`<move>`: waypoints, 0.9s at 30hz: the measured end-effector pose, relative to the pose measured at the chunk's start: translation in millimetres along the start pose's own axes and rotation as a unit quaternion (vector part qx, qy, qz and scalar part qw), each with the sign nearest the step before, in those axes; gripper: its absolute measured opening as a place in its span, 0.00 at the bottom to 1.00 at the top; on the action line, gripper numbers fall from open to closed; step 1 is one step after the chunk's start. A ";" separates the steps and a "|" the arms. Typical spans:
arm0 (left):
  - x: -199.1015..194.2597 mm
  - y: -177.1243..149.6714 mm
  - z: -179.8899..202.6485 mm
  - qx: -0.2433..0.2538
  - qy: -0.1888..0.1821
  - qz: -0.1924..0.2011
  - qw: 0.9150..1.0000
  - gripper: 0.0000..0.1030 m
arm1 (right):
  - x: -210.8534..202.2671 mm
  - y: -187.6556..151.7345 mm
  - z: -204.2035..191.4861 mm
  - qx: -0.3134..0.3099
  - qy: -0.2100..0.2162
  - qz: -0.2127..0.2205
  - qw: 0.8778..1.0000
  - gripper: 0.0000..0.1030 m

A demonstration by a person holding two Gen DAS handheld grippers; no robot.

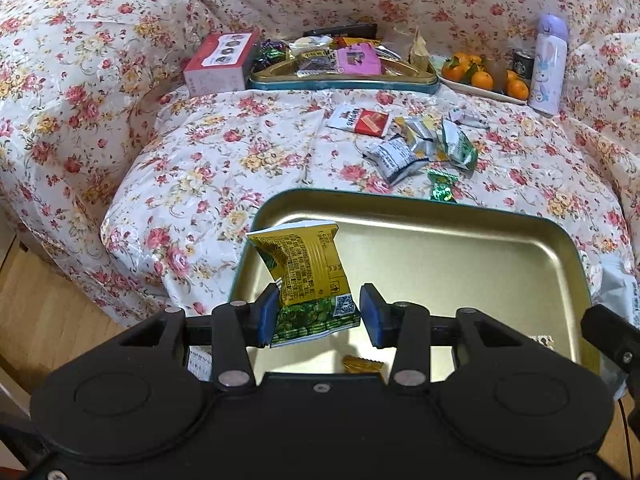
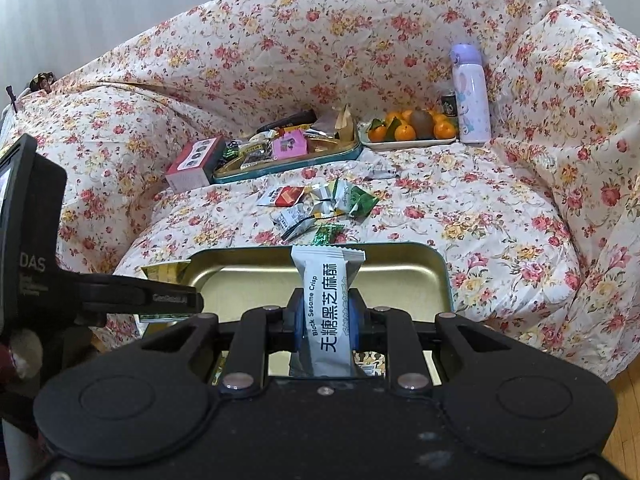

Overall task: Organize snacks
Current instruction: 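Open the left tool to drop the yellow-green packet while the right tool releases the sesame-crisp packet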

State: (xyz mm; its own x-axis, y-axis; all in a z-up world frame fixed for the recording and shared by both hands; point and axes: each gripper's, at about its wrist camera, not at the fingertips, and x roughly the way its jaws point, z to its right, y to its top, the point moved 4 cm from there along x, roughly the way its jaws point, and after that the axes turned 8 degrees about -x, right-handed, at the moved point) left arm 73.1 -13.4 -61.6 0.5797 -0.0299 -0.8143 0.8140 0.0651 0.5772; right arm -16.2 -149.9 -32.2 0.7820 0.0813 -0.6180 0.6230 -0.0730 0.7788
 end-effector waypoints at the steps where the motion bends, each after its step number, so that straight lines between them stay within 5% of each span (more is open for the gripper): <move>1: 0.5 -0.9 0.6 -0.001 -0.002 -0.004 1.000 0.49 | 0.3 -0.3 -0.2 0.000 0.001 -0.001 1.000 0.22; 27: -3.3 -9.1 2.9 0.000 -0.001 -0.003 1.000 0.53 | 3.5 -2.7 -2.6 -0.002 0.007 -0.010 1.000 0.22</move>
State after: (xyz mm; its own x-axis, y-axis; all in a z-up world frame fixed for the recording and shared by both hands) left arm 63.9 -16.8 -64.1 0.5749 -0.0329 -0.8175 0.8175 0.0644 0.5723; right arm -15.2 -146.9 -36.2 0.7695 0.0962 -0.6314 0.6379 -0.0673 0.7672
